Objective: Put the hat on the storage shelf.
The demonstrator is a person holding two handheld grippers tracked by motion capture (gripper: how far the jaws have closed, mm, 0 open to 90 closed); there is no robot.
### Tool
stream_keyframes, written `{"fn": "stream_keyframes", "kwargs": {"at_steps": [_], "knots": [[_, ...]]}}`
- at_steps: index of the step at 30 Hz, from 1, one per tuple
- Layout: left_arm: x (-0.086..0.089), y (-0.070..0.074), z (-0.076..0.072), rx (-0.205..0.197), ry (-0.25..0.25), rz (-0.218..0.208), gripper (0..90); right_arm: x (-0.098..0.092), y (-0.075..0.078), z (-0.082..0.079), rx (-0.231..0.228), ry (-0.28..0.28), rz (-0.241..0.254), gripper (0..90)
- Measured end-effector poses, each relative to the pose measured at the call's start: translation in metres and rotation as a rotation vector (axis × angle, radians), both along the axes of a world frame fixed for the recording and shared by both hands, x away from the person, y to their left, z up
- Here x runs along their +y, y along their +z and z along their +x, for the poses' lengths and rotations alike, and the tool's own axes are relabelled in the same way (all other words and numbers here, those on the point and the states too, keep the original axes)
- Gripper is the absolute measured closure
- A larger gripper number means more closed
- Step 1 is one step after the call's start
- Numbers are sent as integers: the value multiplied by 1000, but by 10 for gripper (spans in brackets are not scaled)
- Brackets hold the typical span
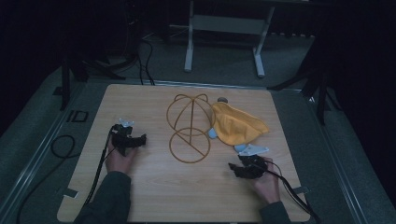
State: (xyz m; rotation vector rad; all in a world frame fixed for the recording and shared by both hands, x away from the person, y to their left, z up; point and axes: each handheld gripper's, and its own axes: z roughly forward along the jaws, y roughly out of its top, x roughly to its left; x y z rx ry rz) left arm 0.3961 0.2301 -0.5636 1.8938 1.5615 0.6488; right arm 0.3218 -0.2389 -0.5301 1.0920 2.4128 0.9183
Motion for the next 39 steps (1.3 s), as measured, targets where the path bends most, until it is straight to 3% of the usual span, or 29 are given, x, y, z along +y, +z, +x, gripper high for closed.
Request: {"fn": "stream_keyframes", "kwargs": {"at_steps": [6, 8, 11, 13, 16, 20, 22, 25, 30, 39], "knots": [[0, 0, 0, 0, 0, 0, 146, -29, 4, 16, 16, -77, -39, 403], [0, 0, 0, 0, 0, 0, 146, -30, 4, 18, 14, -75, -46, 396], [0, 0, 0, 0, 0, 0, 146, -28, 6, 20, -8, -48, -71, 397], [0, 0, 0, 0, 0, 0, 145, -20, 11, 18, -59, 13, -91, 406], [0, 0, 0, 0, 0, 0, 146, -14, 16, 20, -93, 54, -128, 407], [0, 0, 0, 0, 0, 0, 146, -11, 16, 27, -93, 101, -123, 407], [0, 0, 0, 0, 0, 0, 146, -8, 15, 32, -80, 136, -106, 409], [0, 0, 0, -1, 1, -2, 146, -1, 11, 39, -79, 165, -136, 415], [0, 0, 0, -2, 1, -2, 145, 4, 0, 55, -46, 158, -186, 408], [0, 0, 0, 0, 1, -2, 146, 0, -5, 75, 18, 146, -182, 410]]}}
